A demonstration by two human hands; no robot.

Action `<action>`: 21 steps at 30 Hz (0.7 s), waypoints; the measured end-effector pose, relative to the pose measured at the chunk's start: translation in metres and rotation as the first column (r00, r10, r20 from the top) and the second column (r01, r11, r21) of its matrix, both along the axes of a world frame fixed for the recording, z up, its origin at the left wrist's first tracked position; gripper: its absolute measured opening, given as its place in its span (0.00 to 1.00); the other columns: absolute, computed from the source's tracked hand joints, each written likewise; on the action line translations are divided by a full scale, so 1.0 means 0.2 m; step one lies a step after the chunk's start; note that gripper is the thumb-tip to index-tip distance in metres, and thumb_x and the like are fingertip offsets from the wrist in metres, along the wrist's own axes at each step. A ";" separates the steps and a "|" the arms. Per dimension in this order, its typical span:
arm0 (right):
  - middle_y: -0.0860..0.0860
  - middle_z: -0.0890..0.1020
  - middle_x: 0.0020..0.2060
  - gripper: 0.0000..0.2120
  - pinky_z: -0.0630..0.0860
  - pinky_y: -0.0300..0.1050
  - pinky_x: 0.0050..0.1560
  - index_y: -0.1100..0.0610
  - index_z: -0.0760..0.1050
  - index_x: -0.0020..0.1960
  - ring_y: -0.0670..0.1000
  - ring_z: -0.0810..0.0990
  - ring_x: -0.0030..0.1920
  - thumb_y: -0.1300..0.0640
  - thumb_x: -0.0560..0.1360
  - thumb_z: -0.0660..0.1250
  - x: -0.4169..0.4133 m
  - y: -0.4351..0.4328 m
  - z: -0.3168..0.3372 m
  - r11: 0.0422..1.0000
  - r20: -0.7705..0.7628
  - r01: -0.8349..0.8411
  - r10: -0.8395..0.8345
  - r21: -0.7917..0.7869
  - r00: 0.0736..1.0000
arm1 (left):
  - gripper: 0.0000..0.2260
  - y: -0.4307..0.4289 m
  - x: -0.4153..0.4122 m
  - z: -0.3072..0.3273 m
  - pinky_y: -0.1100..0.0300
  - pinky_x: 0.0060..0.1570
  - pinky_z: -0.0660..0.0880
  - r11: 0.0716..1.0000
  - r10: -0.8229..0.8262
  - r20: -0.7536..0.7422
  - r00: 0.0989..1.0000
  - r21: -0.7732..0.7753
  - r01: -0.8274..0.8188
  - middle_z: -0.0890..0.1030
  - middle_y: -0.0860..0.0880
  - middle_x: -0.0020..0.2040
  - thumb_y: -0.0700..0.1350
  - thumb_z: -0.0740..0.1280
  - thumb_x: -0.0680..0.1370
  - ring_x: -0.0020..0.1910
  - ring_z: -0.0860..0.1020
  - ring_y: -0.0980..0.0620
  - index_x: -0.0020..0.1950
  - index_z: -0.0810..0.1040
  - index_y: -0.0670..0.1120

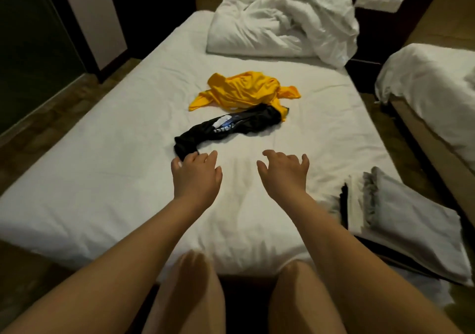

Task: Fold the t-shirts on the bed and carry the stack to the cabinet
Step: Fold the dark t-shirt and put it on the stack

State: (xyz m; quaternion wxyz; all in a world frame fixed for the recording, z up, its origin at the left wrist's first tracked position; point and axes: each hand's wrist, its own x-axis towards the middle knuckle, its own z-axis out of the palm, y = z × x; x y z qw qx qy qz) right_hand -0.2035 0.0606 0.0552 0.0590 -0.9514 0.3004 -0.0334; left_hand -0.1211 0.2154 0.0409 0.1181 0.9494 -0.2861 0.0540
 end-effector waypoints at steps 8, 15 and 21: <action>0.52 0.76 0.63 0.21 0.49 0.60 0.71 0.50 0.65 0.69 0.58 0.69 0.65 0.43 0.79 0.52 0.51 -0.07 -0.25 0.998 -0.106 -0.051 0.054 0.030 0.993 | 0.23 -0.14 0.46 -0.30 0.46 0.63 0.61 0.993 0.056 -0.080 0.995 0.104 -0.048 0.69 0.49 0.69 0.58 0.53 0.80 0.66 0.68 0.46 0.73 0.59 0.52; 0.52 0.71 0.67 0.24 0.49 0.61 0.71 0.50 0.62 0.71 0.58 0.67 0.67 0.41 0.78 0.54 0.78 -0.07 -0.53 0.981 -0.146 -0.084 0.111 0.176 0.983 | 0.29 -0.17 0.80 -0.65 0.48 0.58 0.70 0.979 0.191 -0.359 0.914 0.131 -0.153 0.61 0.41 0.73 0.58 0.57 0.79 0.65 0.68 0.39 0.76 0.51 0.54; 0.52 0.70 0.69 0.24 0.47 0.61 0.71 0.50 0.61 0.72 0.56 0.61 0.71 0.41 0.78 0.54 0.78 -0.05 -0.61 0.974 -0.115 -0.069 0.096 0.214 0.989 | 0.11 -0.18 0.91 -0.67 0.53 0.43 0.69 0.995 0.086 -0.300 0.950 -0.018 -0.096 0.78 0.39 0.51 0.44 0.60 0.79 0.48 0.75 0.40 0.56 0.77 0.40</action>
